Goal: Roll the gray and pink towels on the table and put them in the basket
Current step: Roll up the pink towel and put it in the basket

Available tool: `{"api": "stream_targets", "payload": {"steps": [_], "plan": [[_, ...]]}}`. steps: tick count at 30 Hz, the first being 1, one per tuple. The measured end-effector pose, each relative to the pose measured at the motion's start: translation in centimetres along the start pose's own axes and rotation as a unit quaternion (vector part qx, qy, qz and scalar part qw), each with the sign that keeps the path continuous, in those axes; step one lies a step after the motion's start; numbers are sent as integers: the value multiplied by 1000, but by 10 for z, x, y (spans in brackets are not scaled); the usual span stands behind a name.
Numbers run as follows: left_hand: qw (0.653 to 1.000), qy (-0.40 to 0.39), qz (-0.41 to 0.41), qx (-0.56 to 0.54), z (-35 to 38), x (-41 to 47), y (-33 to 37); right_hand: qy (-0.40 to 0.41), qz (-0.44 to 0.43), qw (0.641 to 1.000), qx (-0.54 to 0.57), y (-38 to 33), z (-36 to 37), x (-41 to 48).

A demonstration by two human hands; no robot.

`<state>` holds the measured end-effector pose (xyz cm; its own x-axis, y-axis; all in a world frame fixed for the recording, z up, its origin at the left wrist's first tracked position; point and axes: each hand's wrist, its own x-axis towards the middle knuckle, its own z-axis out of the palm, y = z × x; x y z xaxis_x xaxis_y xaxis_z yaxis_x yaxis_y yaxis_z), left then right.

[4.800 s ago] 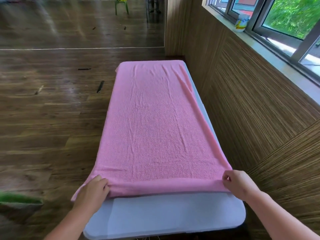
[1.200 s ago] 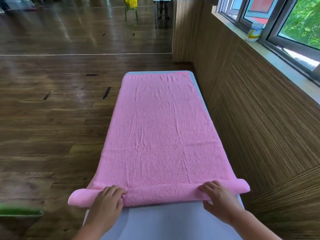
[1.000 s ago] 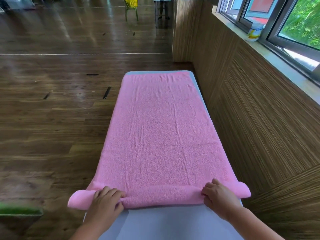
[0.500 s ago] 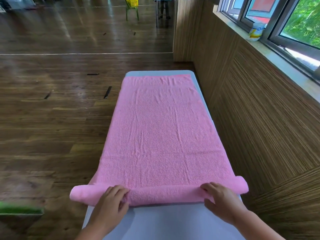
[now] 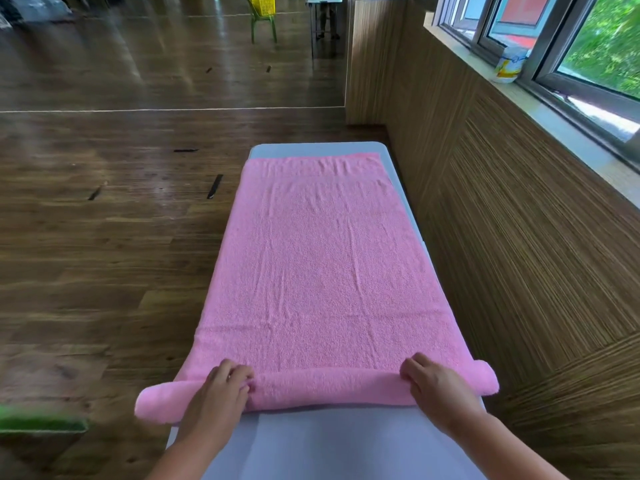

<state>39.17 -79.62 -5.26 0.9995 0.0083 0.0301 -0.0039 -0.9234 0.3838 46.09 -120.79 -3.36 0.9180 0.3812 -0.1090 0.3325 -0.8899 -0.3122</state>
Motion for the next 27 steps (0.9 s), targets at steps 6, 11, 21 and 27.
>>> {"api": "stream_targets", "payload": {"steps": [6, 11, 21, 27], "plan": [[996, -59, 47, 56, -4, -14, -5, -18, -38, 996, -75, 4, 1, -10], [993, -31, 60, 93, -7, -12, -3, -99, -41, 992, -70, 2, -13, 1], [998, 44, 37, 39, -2, -6, -1, -5, -34, 999, -15, 2, -3, 0], [993, -30, 19, 111, -7, -5, 2, -14, -62, 995, -82, -2, -11, 5]]}}
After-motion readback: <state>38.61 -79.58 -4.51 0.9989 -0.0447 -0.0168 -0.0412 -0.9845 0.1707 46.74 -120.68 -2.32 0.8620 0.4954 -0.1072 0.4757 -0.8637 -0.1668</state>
